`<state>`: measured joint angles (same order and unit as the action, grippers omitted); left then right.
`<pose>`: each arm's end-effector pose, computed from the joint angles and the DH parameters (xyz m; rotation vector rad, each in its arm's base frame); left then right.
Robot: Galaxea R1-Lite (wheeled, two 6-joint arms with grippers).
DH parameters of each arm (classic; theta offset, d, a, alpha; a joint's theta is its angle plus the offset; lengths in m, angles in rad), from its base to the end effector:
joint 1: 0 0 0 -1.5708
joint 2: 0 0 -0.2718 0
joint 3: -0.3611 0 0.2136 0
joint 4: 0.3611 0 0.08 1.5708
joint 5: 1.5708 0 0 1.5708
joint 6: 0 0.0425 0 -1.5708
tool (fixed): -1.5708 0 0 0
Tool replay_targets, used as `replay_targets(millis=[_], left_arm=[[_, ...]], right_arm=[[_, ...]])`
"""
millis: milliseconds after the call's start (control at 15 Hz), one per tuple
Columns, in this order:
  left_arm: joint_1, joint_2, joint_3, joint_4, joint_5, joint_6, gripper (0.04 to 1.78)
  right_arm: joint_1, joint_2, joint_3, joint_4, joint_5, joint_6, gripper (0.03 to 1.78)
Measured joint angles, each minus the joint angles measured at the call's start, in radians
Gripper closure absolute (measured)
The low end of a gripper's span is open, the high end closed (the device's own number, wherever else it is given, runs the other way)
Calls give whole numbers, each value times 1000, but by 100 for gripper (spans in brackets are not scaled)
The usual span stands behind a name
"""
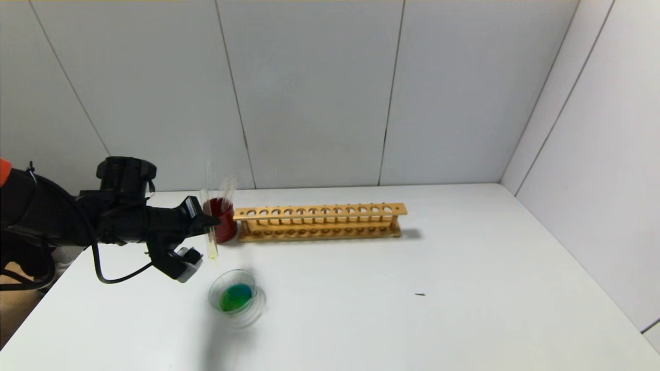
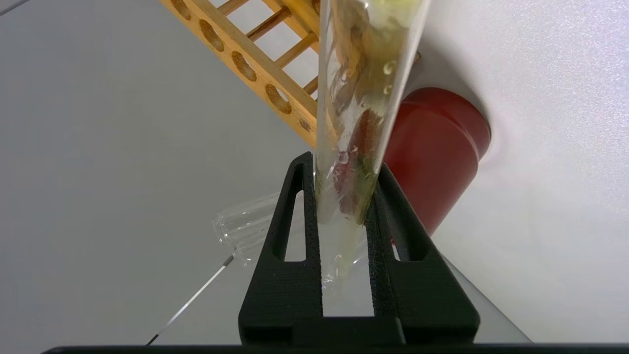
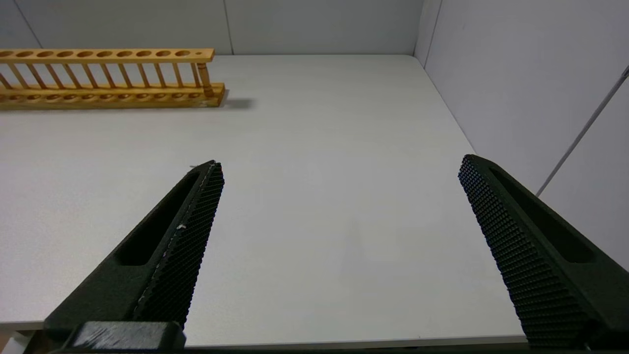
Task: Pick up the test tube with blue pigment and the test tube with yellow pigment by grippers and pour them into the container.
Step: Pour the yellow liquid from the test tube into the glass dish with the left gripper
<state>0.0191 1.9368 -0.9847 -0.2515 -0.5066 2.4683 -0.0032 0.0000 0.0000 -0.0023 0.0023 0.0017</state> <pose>0.3645 -0.0137 0.0592 2.1165 -0.2662 -0.9875 0.0505 -0.0001 0.0757 0.0017 -0.0023 -0.0009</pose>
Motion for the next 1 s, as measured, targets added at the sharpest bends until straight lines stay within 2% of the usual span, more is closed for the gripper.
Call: replay_targets(millis=[1000], left_arm=[[-13,-24,8,0,5,33,151]], right_arm=[[0,0,0,0,0,0,6]])
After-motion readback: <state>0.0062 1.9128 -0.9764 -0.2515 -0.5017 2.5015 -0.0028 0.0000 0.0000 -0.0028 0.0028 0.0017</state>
